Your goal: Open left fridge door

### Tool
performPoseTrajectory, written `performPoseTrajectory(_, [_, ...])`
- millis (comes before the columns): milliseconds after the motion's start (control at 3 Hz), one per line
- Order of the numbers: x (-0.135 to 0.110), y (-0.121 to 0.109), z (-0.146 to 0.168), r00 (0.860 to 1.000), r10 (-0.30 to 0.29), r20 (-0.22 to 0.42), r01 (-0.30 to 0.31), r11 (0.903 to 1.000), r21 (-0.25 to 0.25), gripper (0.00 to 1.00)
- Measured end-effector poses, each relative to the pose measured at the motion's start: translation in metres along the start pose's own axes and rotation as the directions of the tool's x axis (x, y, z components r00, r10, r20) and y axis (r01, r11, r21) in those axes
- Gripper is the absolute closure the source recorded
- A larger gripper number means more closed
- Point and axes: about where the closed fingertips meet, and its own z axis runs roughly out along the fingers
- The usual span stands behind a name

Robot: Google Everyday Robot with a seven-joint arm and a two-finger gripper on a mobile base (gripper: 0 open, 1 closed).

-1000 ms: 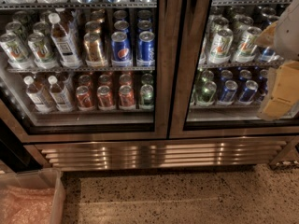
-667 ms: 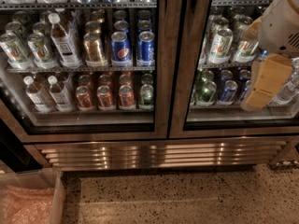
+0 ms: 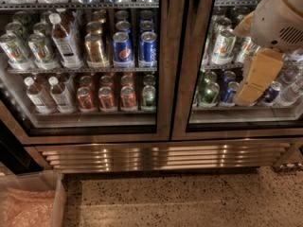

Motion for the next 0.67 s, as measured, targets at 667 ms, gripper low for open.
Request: performPoseTrajectory(667, [-0.038, -0.041, -0.011, 0.981, 0.012, 0.193, -0.033, 0.9937, 0.107, 0.00])
